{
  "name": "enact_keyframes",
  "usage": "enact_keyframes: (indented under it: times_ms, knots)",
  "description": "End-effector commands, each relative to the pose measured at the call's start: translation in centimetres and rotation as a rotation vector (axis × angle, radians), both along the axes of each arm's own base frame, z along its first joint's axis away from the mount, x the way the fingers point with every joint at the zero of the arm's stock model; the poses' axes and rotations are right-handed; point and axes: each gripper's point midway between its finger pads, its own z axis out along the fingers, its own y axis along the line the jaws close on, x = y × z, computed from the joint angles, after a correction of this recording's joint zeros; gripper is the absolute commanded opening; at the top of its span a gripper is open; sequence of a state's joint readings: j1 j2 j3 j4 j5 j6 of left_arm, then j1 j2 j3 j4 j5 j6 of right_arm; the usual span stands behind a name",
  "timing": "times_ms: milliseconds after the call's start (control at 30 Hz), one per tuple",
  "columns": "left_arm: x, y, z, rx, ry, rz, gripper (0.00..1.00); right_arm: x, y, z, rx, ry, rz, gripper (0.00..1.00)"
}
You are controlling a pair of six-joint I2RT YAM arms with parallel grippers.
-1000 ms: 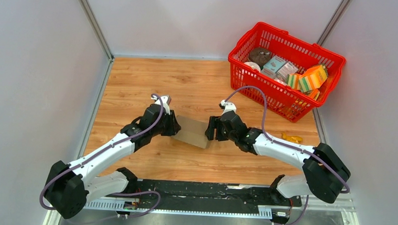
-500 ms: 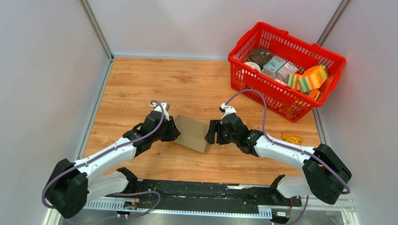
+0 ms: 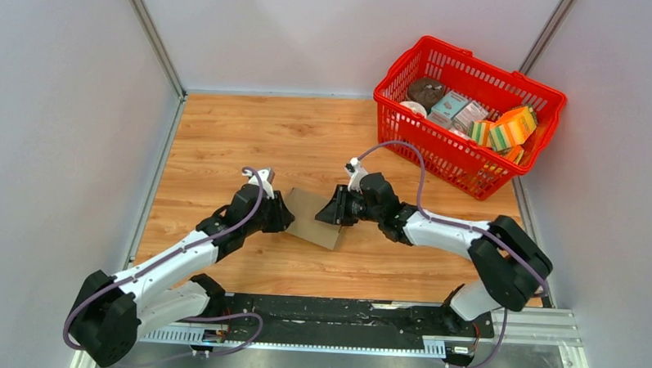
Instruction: Fold the paper box
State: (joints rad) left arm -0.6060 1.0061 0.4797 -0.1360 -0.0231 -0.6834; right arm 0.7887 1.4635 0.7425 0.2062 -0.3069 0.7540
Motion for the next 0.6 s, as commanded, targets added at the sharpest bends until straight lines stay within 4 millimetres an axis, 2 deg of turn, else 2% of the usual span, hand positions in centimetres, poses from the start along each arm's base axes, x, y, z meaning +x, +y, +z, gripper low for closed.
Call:
enact_keyframes:
  times_ms: [0, 33, 67, 100, 133, 233, 267, 300, 367, 400, 433, 467, 500, 533, 567]
  knots:
    - [0.3, -1.2, 4.9, -0.087, -0.087, -0.05, 0.39, -0.3, 1.5, -0.4, 0.166, 0.054, 0.08, 0.19]
    - [0.6, -1.5, 6.3, -0.096, -0.113, -0.063, 0.41, -0.1, 1.5, -0.6, 0.185, 0.046, 0.078, 0.18]
    - [0.7, -1.7, 6.7, -0.095, -0.115, -0.074, 0.42, -0.1, 1.4, -1.2, 0.182, 0.057, 0.077, 0.18]
    - [0.7, -1.9, 6.9, -0.096, -0.113, -0.086, 0.43, -0.5, 1.2, -2.8, 0.164, 0.084, 0.08, 0.16]
    - [1.1, -2.0, 7.5, -0.097, -0.125, -0.084, 0.43, -0.3, 1.2, -2.9, 0.179, 0.081, 0.077, 0.15]
    - [2.0, -1.9, 6.1, -0.084, -0.087, -0.063, 0.41, -0.3, 0.9, -4.1, 0.197, 0.114, 0.074, 0.13]
    - [2.2, -1.9, 5.1, -0.077, -0.064, -0.056, 0.4, -0.3, 0.8, -4.2, 0.207, 0.122, 0.075, 0.13]
    - [2.6, -2.0, 4.9, -0.088, -0.073, -0.048, 0.39, -0.4, 0.8, -4.0, 0.221, 0.124, 0.086, 0.13]
    - [2.6, -1.6, 2.7, -0.077, -0.036, -0.025, 0.38, -0.3, 0.8, -3.2, 0.236, 0.099, 0.093, 0.12]
    - [2.8, -1.6, 2.4, -0.084, -0.04, -0.019, 0.37, -0.3, 0.7, -3.0, 0.232, 0.088, 0.092, 0.12]
    - [2.5, -1.3, 1.3, -0.074, -0.016, -0.011, 0.37, -0.4, 0.5, -3.1, 0.21, 0.098, 0.089, 0.13]
    - [2.6, -1.0, 0.6, -0.065, -0.002, -0.002, 0.36, -0.2, 0.2, -2.4, 0.201, 0.057, 0.083, 0.14]
    - [2.5, -0.8, 0.1, -0.055, 0.006, 0.003, 0.36, -0.2, 0.0, -2.2, 0.186, 0.044, 0.081, 0.15]
    - [2.5, -0.7, -0.1, -0.049, 0.005, 0.002, 0.36, -0.4, -0.7, -2.9, 0.144, 0.066, 0.069, 0.16]
    - [2.5, -0.6, -0.2, -0.044, 0.003, 0.002, 0.36, -0.1, -1.1, -2.0, 0.136, 0.034, 0.044, 0.2]
